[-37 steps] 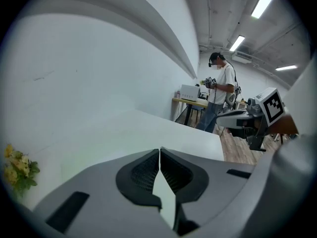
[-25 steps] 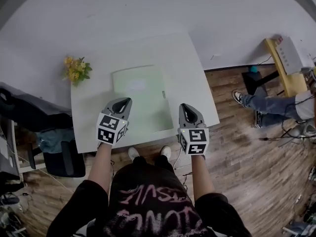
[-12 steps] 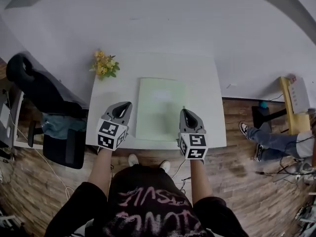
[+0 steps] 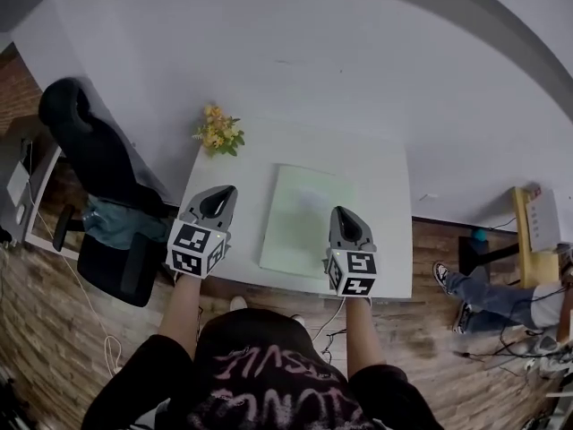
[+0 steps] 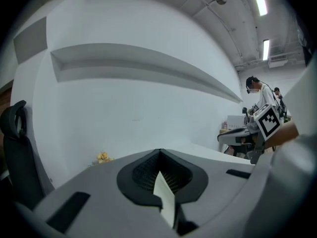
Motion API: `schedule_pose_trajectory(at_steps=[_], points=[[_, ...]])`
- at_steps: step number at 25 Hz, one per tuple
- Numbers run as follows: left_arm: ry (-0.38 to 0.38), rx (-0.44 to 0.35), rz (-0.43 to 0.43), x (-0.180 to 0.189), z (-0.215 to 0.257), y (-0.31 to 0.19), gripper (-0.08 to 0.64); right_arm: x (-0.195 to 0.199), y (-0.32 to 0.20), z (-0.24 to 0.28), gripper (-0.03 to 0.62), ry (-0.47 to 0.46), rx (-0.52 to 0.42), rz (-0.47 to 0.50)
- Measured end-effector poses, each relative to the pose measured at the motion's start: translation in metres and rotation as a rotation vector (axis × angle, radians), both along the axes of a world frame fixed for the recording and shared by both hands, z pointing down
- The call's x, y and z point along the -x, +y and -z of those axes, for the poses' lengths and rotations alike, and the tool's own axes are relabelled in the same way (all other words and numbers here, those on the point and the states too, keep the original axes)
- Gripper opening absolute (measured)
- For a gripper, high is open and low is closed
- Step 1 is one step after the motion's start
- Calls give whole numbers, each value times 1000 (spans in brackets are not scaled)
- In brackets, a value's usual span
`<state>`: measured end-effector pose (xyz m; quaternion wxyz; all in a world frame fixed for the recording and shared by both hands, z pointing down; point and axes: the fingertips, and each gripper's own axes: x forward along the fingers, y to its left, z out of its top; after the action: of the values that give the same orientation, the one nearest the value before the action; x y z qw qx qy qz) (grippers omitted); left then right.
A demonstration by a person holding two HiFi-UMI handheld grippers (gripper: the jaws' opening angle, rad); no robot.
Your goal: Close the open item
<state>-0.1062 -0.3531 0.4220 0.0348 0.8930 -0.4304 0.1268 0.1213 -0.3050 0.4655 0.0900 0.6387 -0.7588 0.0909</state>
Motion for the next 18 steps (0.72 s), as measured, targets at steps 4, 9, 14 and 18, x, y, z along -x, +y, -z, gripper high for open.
schedule_pose_trajectory(at_steps=[4, 9, 14, 18], points=[[16, -43, 31, 15, 17, -2, 14, 5, -6, 8, 25, 12, -21, 10], [24, -78, 48, 23, 32, -5, 14, 8, -13, 20, 25, 23, -44, 19], [18, -94, 47, 21, 38, -2, 14, 6, -12, 27, 25, 31, -54, 22], [28, -100, 65, 22, 40, -3, 14, 4, -14, 30, 25, 25, -55, 26]])
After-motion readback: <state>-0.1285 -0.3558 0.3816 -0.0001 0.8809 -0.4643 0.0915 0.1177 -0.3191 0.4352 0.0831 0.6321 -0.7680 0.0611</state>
